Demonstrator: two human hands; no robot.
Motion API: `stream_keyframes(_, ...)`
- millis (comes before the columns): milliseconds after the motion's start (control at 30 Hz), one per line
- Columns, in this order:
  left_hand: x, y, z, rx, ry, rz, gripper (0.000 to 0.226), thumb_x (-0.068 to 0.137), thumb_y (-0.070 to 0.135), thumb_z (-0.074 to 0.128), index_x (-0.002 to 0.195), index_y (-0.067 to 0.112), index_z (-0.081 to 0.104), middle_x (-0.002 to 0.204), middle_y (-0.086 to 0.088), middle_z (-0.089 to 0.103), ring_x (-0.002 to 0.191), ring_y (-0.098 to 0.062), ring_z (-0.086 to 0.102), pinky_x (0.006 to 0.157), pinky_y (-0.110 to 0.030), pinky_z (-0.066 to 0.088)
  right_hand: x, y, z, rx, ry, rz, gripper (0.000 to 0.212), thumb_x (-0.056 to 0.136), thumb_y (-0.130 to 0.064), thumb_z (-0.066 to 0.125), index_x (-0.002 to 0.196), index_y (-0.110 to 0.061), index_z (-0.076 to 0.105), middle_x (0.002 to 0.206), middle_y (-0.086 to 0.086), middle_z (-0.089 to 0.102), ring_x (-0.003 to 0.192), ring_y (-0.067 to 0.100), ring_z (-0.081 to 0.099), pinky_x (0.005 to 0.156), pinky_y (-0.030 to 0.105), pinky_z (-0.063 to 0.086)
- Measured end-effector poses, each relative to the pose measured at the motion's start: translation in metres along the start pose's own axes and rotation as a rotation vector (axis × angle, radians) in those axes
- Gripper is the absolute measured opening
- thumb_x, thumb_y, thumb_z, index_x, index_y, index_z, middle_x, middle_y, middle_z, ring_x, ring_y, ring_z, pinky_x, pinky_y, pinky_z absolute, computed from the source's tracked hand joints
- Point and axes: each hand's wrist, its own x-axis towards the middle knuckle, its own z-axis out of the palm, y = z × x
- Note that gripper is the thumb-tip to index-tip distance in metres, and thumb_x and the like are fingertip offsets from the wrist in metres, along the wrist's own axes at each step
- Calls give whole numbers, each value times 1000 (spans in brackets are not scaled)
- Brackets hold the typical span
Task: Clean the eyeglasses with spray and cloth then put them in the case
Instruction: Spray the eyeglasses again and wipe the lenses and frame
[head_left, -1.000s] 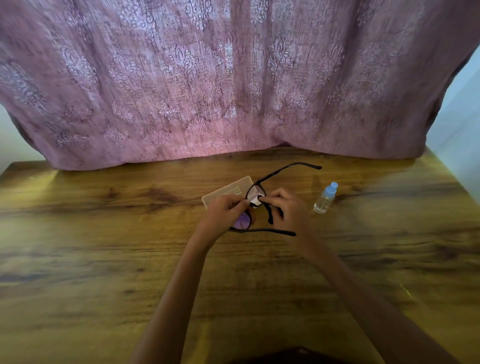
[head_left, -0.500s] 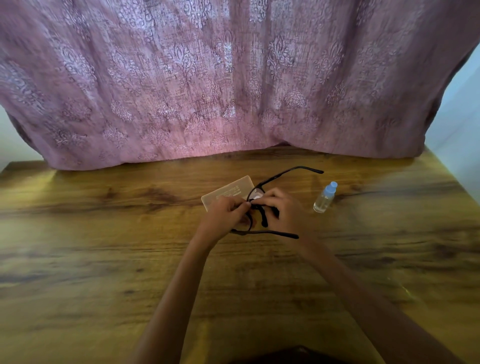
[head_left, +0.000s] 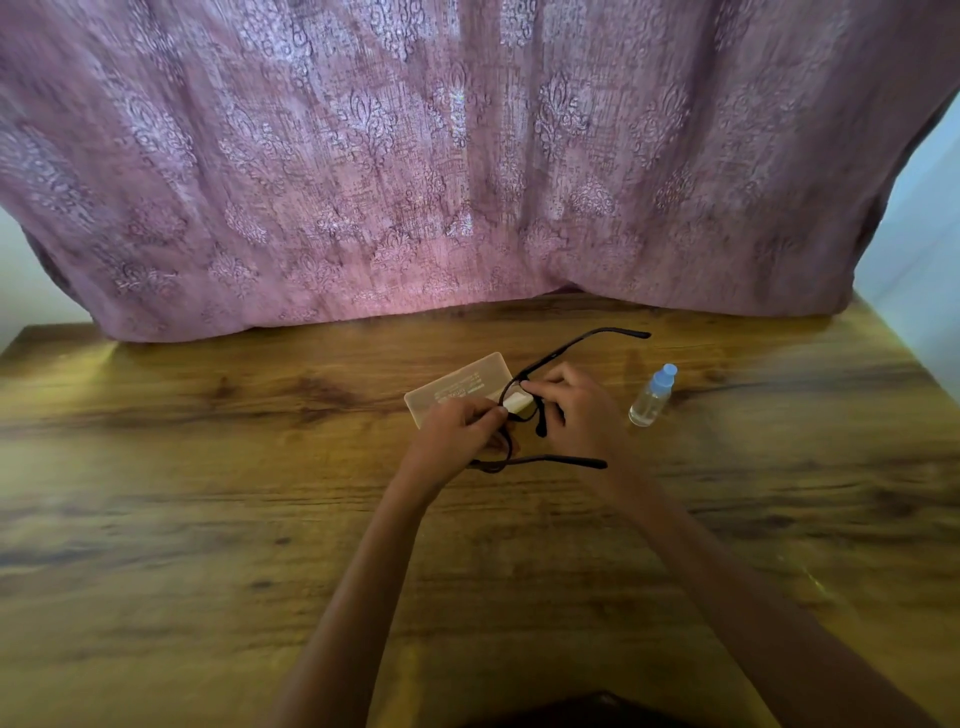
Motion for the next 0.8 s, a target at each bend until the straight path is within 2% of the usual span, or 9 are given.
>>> stream_keyframes(67, 2, -1, 0, 8, 27, -15, 25, 98, 24, 53, 91, 12, 74, 85, -8, 74, 84, -19, 67, 79, -33, 52, -3, 1, 0, 1, 9, 4, 31, 83, 7, 62, 109, -5, 72, 89, 7, 60, 78, 21, 57, 62, 25, 40)
stream_keyframes(100, 3, -2, 0, 11, 42, -25, 24, 97, 25, 54, 90, 14, 74, 86, -8, 74, 87, -24, 66, 82, -38, 52, -5, 2, 0, 4, 5, 6, 31, 82, 8, 63, 108, -5, 72, 89, 7, 60, 76, 20, 57, 62, 23, 39)
stream_keyframes(200, 5, -2, 0, 23, 82, -41, 25, 96, 26, 55, 85, 16, 75, 83, -8, 74, 83, -25, 67, 82, -42, 53, -10, 3, 2, 30, -30, 31, 30, 84, 7, 62, 108, -7, 73, 91, 5, 62, 77, 19, 58, 63, 13, 34)
stream_keyframes(300, 5, 1, 2, -10, 106, -61, 27, 96, 24, 55, 81, 14, 75, 80, -7, 74, 75, -18, 66, 75, -35, 53, -9, 1, -1, 129, -81, 90, 29, 89, 2, 59, 109, -12, 73, 97, 2, 63, 84, 16, 58, 66, 10, 37)
stream_keyframes(367, 7, 4, 2, -54, 112, -92, 27, 96, 20, 54, 78, 15, 73, 76, -5, 73, 72, -16, 68, 70, -28, 53, -9, -2, -6, 217, -124, 127, 27, 91, -3, 58, 110, -16, 73, 100, -2, 64, 88, 13, 59, 72, 15, 44)
stream_keyframes(433, 9, 8, 0, -74, 133, -128, 27, 97, 17, 53, 77, 15, 71, 68, 2, 69, 63, -5, 66, 59, -16, 50, -11, -5, -11, 359, -113, 157, 24, 91, -7, 61, 109, -17, 73, 100, -4, 66, 92, 11, 61, 79, 25, 51)
stream_keyframes(500, 12, 11, -3, -52, 152, -161, 26, 97, 17, 51, 78, 13, 70, 64, 6, 65, 54, 1, 61, 52, -11, 46, -13, -9, -18, 483, -112, 203, 19, 90, -15, 66, 107, -17, 74, 101, -6, 69, 95, 7, 64, 82, 29, 54)
stream_keyframes(633, 14, 10, -6, -27, 162, -213, 26, 94, 21, 53, 77, 14, 71, 69, 0, 68, 70, -17, 66, 74, -34, 55, -15, -21, -29, 651, -176, 168, 19, 83, -17, 73, 101, -15, 75, 99, -7, 72, 94, 6, 67, 79, 19, 52)
stream_keyframes(800, 16, 7, -5, 66, 171, -227, 27, 89, 22, 54, 79, 5, 73, 79, -15, 72, 82, -33, 69, 78, -48, 56, -15, -36, -33, 748, -157, 120, 21, 80, -13, 75, 101, -13, 75, 99, -4, 73, 94, 8, 68, 84, 21, 53)
